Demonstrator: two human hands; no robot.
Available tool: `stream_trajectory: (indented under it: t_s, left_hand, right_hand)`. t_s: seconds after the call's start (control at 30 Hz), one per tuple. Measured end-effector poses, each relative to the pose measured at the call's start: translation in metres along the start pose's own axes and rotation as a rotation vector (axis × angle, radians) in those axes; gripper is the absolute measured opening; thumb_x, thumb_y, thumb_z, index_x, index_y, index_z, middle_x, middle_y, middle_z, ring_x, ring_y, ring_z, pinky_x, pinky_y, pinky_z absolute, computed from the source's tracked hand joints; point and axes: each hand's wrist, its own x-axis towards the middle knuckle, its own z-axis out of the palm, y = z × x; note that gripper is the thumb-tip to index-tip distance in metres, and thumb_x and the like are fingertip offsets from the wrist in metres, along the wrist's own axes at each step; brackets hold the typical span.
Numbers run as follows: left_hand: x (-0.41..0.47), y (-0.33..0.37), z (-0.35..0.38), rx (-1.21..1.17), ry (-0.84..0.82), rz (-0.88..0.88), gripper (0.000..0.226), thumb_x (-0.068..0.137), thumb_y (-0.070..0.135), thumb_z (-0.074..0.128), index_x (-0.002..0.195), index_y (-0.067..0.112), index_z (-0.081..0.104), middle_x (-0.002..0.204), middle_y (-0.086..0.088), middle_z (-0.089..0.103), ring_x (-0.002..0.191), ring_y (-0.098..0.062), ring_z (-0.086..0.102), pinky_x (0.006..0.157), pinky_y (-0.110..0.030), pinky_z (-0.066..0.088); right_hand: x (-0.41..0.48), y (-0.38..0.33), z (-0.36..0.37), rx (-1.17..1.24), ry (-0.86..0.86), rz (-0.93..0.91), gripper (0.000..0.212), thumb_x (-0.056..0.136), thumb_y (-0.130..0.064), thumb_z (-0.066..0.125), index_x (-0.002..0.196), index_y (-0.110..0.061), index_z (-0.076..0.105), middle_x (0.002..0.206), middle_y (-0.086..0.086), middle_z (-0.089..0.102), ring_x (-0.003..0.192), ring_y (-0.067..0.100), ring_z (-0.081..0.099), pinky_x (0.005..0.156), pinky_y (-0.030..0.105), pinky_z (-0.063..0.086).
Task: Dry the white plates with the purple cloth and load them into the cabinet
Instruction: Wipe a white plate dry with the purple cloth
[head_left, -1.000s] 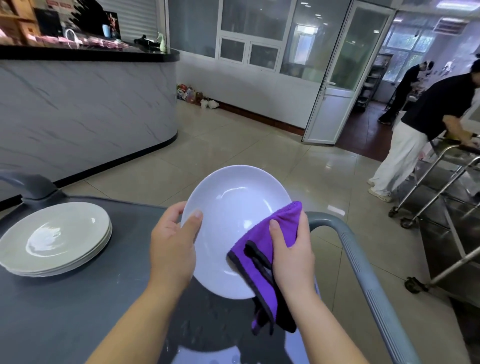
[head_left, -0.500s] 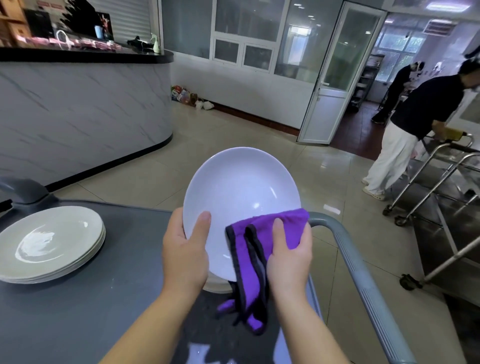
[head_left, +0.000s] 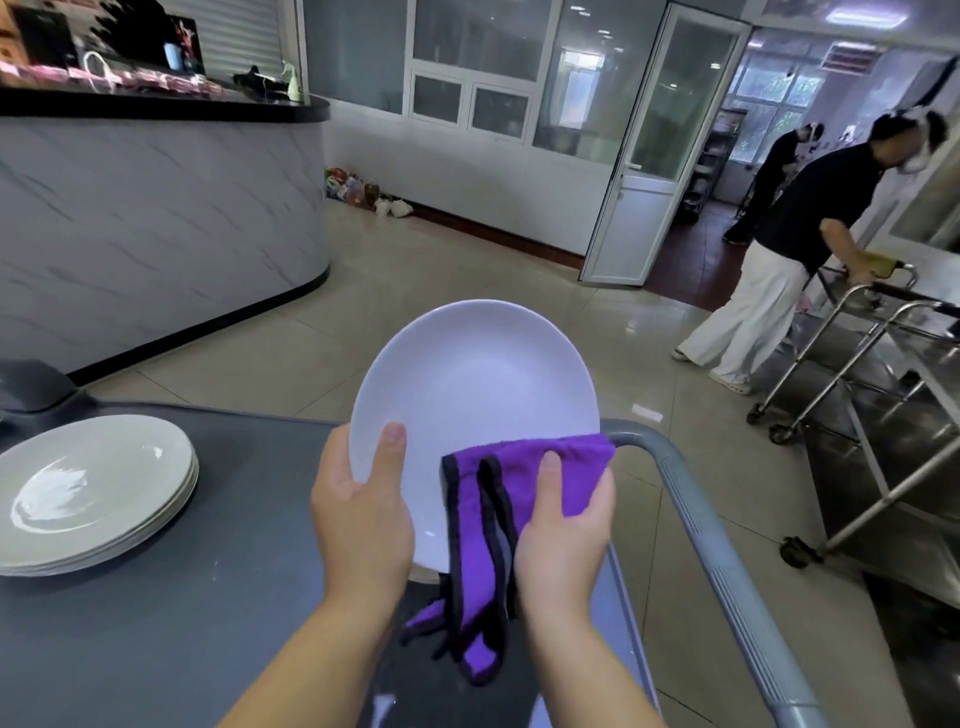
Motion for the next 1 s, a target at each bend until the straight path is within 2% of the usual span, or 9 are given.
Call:
stream_trajectory:
  t_s: [0.1,0.2,0.3,0.47,0.6,0.7,0.77,0.87,1.0]
  left_hand:
    - [0.003,-0.004,-0.010,-0.051,-0.134,-0.117,0.006,0.082,0.032,0.069,0.086,0.032,0.064,0.090,0.004,0.073,0.088,-0.024,0.069,0.079,-0.048,0.054]
    - [0.015,0.003,-0.022,-0.078,-0.288,-0.149,0.031,0.068,0.032,0.071,0.095,0.020,0.063,0.088,0.002,0.074,0.079,-0.020,0.070,0.067,-0.038,0.055]
    - [0.022,0.011,-0.024,-0.055,-0.249,-0.092,0.014,0.081,0.022,0.074,0.093,0.025,0.066,0.083,0.007,0.074,0.073,-0.015,0.070,0.057,-0.028,0.055]
    - [0.009,0.007,-0.014,-0.004,-0.040,0.016,0.021,0.093,0.023,0.062,0.080,0.039,0.067,0.083,0.015,0.072,0.080,-0.013,0.068,0.071,-0.035,0.054]
    - [0.000,-0.001,-0.016,-0.016,-0.072,-0.047,0.012,0.094,0.025,0.060,0.090,0.036,0.061,0.087,0.022,0.071,0.085,-0.002,0.067,0.077,-0.031,0.051]
    - [0.011,-0.001,-0.029,-0.030,-0.226,-0.170,0.015,0.083,0.026,0.071,0.095,0.032,0.065,0.096,0.007,0.074,0.093,-0.021,0.069,0.079,-0.045,0.056]
    - [0.021,0.004,-0.036,-0.038,-0.280,-0.175,0.019,0.080,0.021,0.074,0.097,0.023,0.066,0.095,-0.002,0.074,0.088,-0.025,0.069,0.073,-0.041,0.057]
    - [0.027,0.010,-0.037,0.042,-0.206,-0.073,0.015,0.077,0.025,0.077,0.088,0.025,0.067,0.086,0.002,0.073,0.080,-0.022,0.068,0.067,-0.037,0.056]
    - [0.017,0.008,-0.030,0.046,-0.024,-0.009,0.015,0.089,0.022,0.067,0.078,0.031,0.064,0.070,0.017,0.069,0.067,-0.005,0.063,0.062,-0.031,0.050]
  right_hand:
    - [0.017,-0.001,-0.008,-0.052,-0.045,-0.082,0.048,0.093,-0.031,0.061,0.137,-0.019,0.050,0.133,-0.008,0.057,0.123,0.007,0.051,0.107,0.024,0.037]
    - [0.044,-0.025,-0.023,-0.192,-0.219,-0.216,0.032,0.090,-0.023,0.065,0.123,-0.021,0.060,0.108,-0.016,0.067,0.100,-0.007,0.060,0.083,0.007,0.045]
    - [0.050,-0.045,-0.028,-0.277,-0.402,-0.299,0.033,0.089,-0.022,0.067,0.120,-0.033,0.059,0.102,-0.023,0.068,0.096,-0.008,0.061,0.079,0.009,0.044]
    - [0.013,-0.022,-0.007,-0.122,-0.037,-0.167,0.040,0.091,-0.036,0.062,0.130,-0.031,0.053,0.115,-0.023,0.061,0.108,-0.005,0.056,0.093,0.015,0.043]
    - [-0.004,-0.001,0.000,-0.045,-0.008,-0.043,0.044,0.092,-0.036,0.060,0.133,-0.022,0.052,0.121,-0.011,0.062,0.111,0.006,0.057,0.102,0.030,0.044]
    - [0.019,-0.017,-0.013,-0.143,-0.113,-0.187,0.030,0.090,-0.026,0.065,0.120,-0.025,0.060,0.104,-0.017,0.066,0.094,-0.011,0.059,0.087,0.016,0.048]
    - [0.032,-0.035,-0.022,-0.219,-0.265,-0.282,0.032,0.088,-0.022,0.068,0.116,-0.035,0.058,0.100,-0.026,0.065,0.092,-0.016,0.057,0.076,0.004,0.043]
    - [0.033,-0.053,-0.021,-0.367,-0.381,-0.395,0.040,0.085,-0.025,0.071,0.108,-0.053,0.054,0.098,-0.039,0.062,0.096,-0.013,0.057,0.080,0.006,0.041]
    - [0.009,-0.033,-0.001,-0.174,-0.055,-0.281,0.035,0.088,-0.035,0.066,0.121,-0.040,0.055,0.101,-0.036,0.060,0.097,-0.012,0.054,0.078,0.000,0.037]
